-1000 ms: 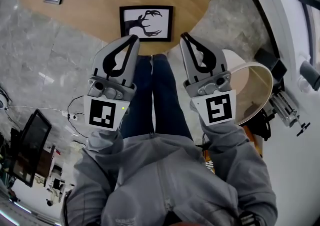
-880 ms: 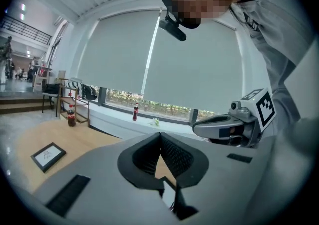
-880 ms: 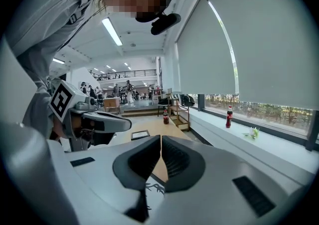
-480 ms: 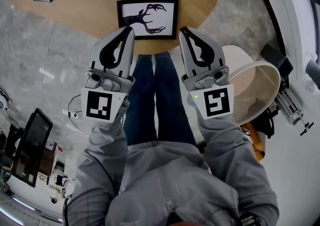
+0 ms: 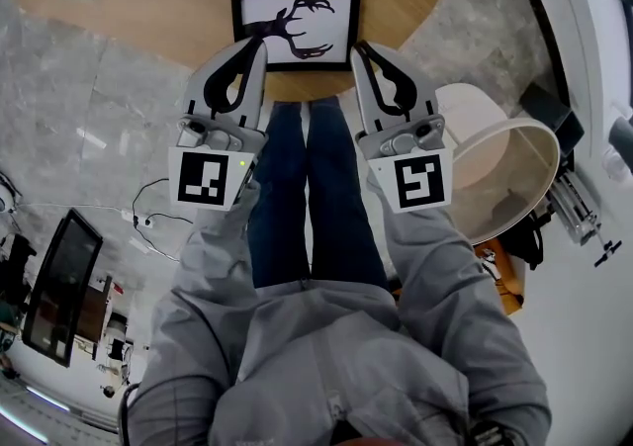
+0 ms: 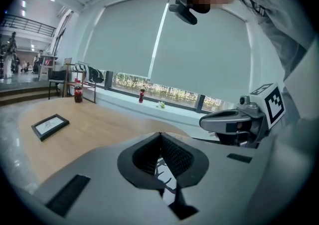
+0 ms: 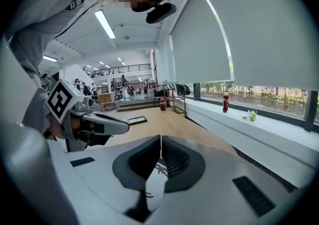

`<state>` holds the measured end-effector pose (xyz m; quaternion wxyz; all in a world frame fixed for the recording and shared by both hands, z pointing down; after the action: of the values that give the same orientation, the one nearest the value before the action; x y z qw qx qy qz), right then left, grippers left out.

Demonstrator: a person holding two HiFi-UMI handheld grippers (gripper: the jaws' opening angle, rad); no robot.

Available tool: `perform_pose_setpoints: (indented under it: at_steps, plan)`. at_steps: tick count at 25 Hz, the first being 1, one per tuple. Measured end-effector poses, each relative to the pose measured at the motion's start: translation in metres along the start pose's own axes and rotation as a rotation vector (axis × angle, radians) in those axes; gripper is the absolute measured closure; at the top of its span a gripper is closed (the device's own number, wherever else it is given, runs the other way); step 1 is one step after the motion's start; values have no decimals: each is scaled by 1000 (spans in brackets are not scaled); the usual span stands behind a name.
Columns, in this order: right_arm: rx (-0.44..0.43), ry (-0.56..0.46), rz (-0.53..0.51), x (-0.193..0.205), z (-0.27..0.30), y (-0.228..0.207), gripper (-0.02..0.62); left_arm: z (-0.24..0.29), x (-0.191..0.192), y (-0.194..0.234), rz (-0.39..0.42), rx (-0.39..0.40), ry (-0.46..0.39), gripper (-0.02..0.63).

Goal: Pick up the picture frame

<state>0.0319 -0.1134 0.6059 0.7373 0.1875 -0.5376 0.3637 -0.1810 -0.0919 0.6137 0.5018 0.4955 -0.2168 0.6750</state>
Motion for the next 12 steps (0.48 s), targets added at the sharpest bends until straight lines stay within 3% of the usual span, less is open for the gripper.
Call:
perform_pose_setpoints:
  at_steps: [12]
  plan:
    - [16,95,21,46,17,-5,563,11,45,21,-31,-52,133,588]
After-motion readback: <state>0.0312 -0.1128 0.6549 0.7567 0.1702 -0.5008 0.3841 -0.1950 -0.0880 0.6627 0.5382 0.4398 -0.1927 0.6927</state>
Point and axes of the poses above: the fingertips, and each gripper's own axes: z forward along the fingers, y to its left, x out of its underside, the point moved 10 cm from there along -z, backward along the fingers, and after that the axes turned 1 degree about -x, right-handed, at the moved point
